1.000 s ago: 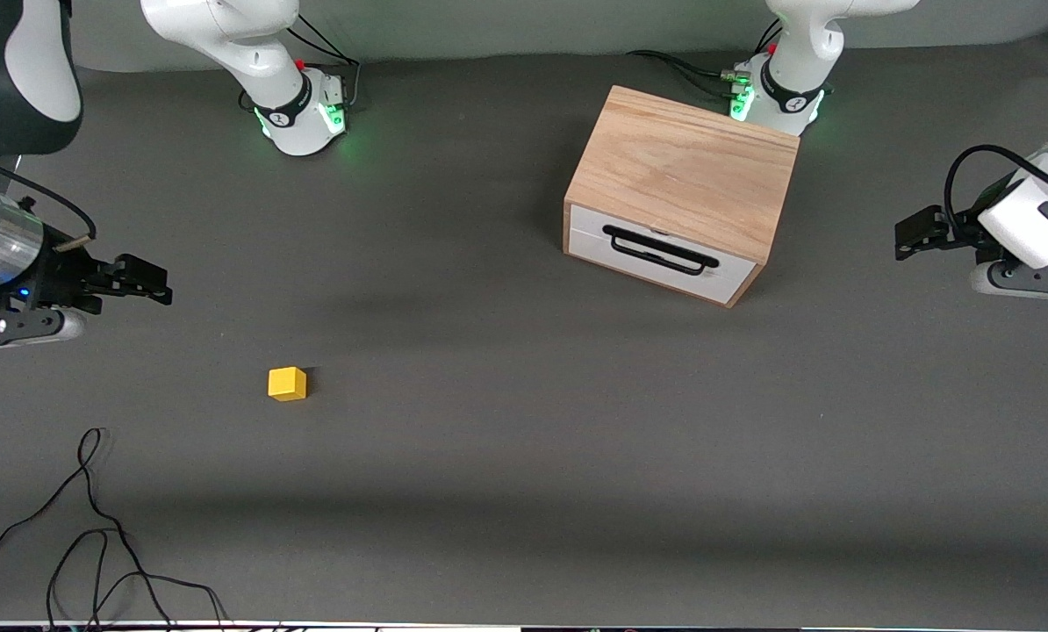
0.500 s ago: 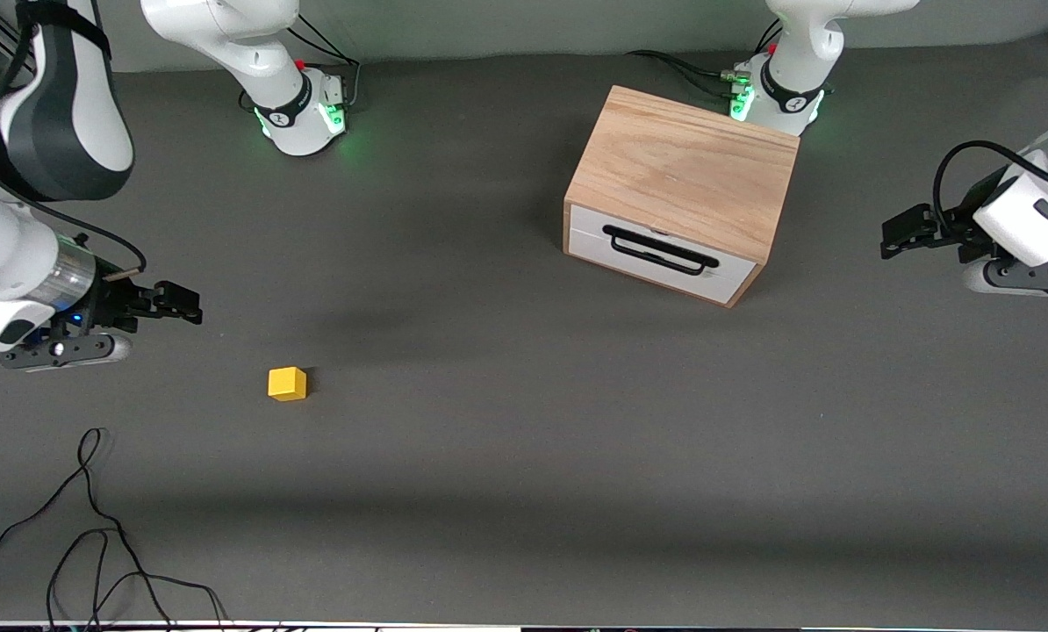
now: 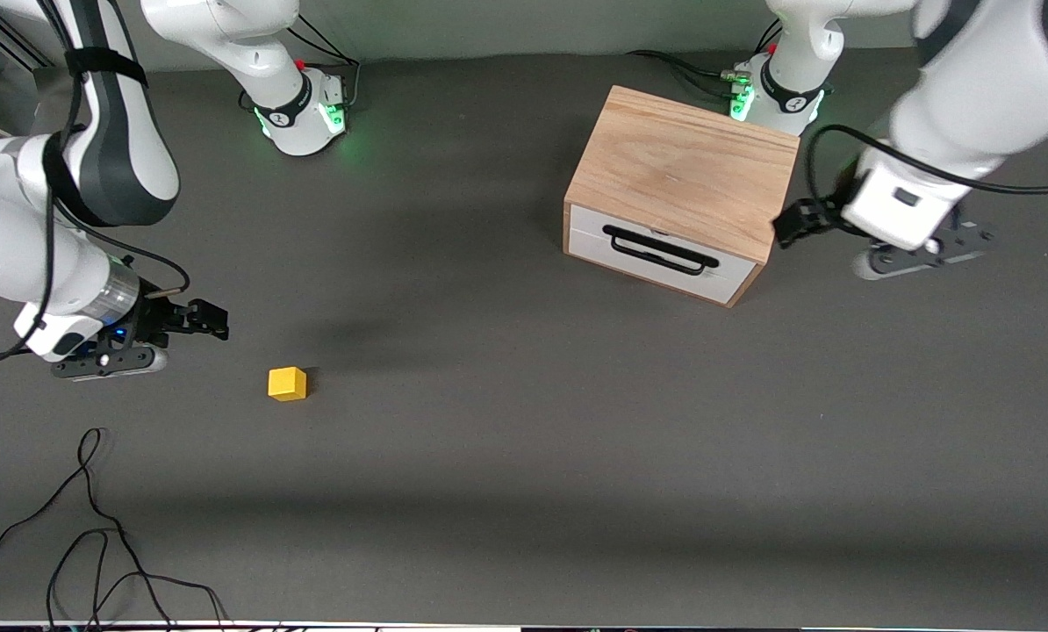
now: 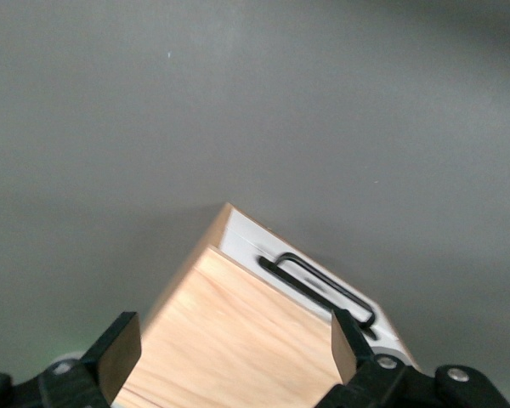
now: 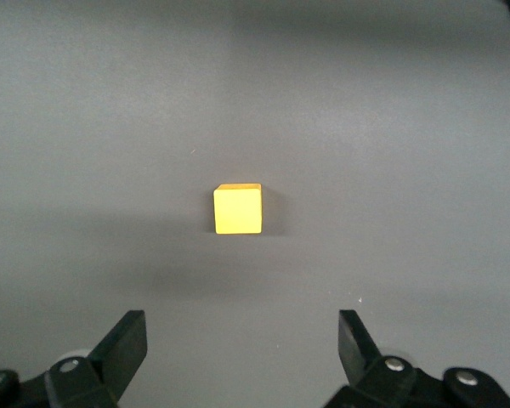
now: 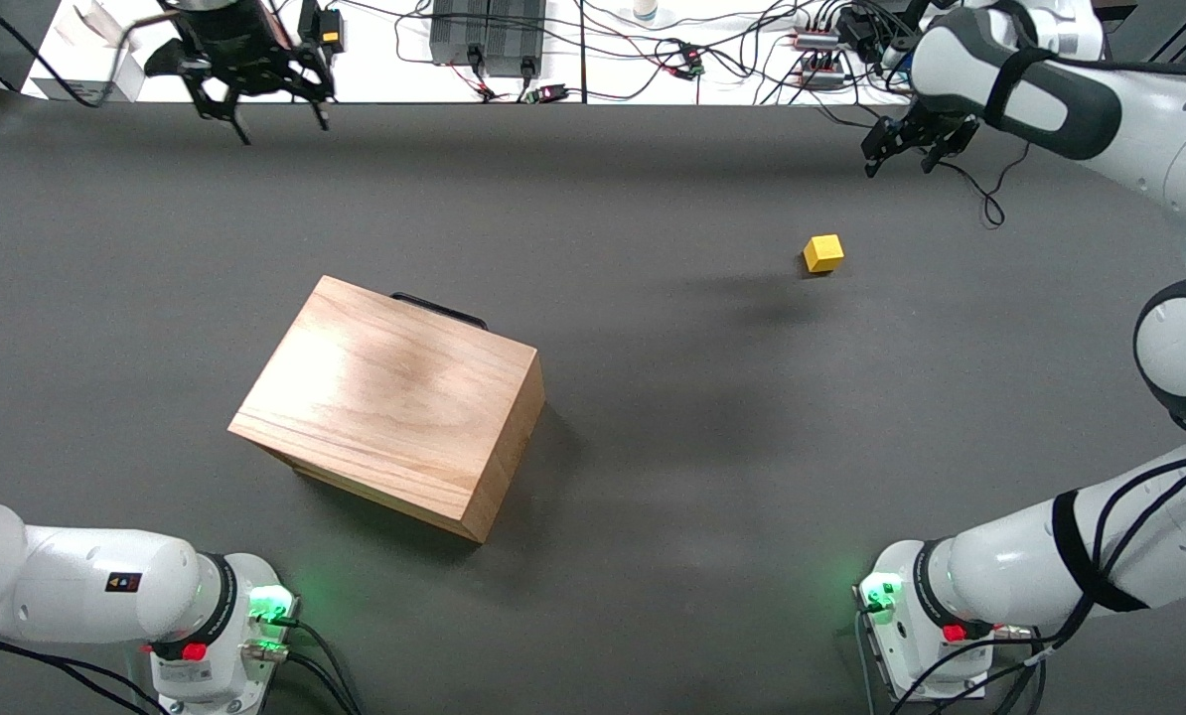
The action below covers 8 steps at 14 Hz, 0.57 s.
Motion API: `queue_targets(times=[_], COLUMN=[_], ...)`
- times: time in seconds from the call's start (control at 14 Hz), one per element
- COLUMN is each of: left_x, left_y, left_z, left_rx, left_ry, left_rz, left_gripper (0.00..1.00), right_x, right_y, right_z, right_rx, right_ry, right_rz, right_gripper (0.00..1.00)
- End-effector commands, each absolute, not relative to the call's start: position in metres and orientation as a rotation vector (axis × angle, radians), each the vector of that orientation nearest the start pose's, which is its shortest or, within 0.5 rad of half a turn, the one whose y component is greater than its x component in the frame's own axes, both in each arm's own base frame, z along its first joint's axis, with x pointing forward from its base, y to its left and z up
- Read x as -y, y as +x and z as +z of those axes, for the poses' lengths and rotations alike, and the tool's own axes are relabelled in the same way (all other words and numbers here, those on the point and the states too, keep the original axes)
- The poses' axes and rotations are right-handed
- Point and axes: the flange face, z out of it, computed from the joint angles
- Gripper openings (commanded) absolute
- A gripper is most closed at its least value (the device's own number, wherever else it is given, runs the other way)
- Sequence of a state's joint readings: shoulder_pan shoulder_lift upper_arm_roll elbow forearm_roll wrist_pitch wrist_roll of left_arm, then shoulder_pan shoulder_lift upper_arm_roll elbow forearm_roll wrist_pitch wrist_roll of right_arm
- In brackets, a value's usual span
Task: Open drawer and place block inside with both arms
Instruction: 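Lower the right gripper onto the cube while the left gripper reaches the handle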
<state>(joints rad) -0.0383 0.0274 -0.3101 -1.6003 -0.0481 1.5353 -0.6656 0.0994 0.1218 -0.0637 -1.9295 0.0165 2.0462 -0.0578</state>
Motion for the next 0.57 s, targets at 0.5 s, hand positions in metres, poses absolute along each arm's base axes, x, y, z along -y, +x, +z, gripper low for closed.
queue_targets(times=[0.5], left_x=[0.365], left_y=[0.468], left_z=[0.551], left_rx=[1.421], left_ry=[-2.770], left_rz=[0.155], left_gripper=[1.00], right_x=[-0.029], right_y=[0.590], right_z=[0.338], right_rx=[0.141], right_ry=[-3.136], right_rz=[-0.066], right_gripper=[1.00])
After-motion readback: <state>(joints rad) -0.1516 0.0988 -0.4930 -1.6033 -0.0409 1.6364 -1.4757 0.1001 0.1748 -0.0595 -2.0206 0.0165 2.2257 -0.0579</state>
